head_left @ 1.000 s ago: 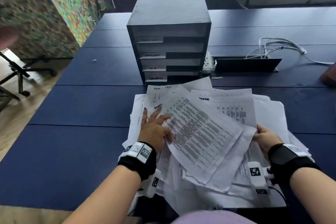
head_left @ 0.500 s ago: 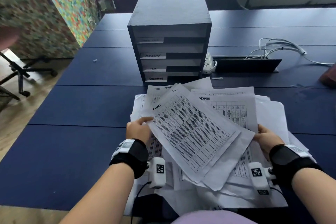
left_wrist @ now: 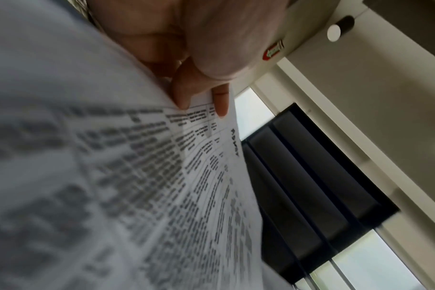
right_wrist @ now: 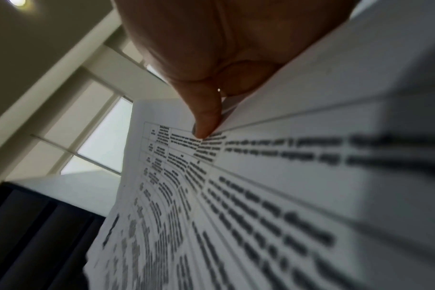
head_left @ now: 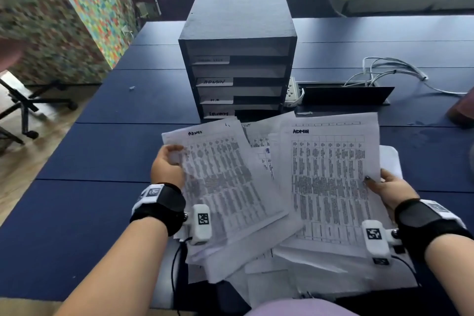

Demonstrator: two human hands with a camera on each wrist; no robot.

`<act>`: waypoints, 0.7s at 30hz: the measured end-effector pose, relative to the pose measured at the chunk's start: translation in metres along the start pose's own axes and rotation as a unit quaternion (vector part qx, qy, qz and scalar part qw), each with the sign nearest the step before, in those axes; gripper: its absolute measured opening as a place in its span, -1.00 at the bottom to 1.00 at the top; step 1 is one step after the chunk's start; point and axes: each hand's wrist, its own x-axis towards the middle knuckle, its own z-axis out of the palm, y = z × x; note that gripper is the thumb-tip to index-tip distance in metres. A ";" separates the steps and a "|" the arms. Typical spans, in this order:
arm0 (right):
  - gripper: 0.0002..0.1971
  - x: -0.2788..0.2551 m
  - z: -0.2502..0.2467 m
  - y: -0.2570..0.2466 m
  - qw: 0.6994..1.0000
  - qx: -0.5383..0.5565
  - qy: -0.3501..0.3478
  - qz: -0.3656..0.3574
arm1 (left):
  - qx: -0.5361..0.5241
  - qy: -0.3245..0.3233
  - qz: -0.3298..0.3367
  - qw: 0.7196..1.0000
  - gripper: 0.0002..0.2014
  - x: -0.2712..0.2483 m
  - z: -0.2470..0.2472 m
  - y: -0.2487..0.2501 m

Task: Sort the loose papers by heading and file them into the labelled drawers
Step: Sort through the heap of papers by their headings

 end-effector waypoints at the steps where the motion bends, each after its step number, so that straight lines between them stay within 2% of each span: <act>1: -0.71 -0.001 -0.004 -0.009 1.000 -0.010 -0.001 -0.004 | -0.007 0.011 -0.007 1.000 -0.51 0.005 -0.006 0.000; 6: -0.73 -0.017 -0.010 -0.055 0.993 0.080 -0.087 -0.015 | -0.063 0.029 -0.013 0.997 -0.57 0.012 -0.008 0.009; 11: -0.73 -0.032 0.017 -0.072 0.982 0.119 -0.143 -0.023 | -0.094 -0.021 -0.029 0.995 -0.52 0.005 0.019 0.009; 13: -0.66 -0.038 0.034 -0.070 0.978 0.127 -0.164 -0.023 | -0.082 -0.066 -0.025 0.994 -0.49 0.001 0.033 0.006; 16: -0.32 -0.037 0.053 -0.052 0.977 0.125 -0.172 -0.012 | -0.079 -0.120 0.011 0.990 -0.42 -0.012 0.055 0.007; 19: -0.11 -0.039 0.065 -0.036 0.979 0.127 -0.158 0.005 | -0.127 -0.172 -0.006 0.977 -0.30 -0.024 0.068 0.008; 20: -0.12 -0.040 0.068 -0.032 0.981 0.118 -0.153 0.010 | -0.129 -0.185 -0.016 0.974 -0.26 -0.027 0.070 0.008; 21: -0.23 -0.041 0.071 -0.029 0.984 0.107 -0.144 0.015 | -0.124 -0.191 -0.031 0.973 -0.25 -0.027 0.073 0.005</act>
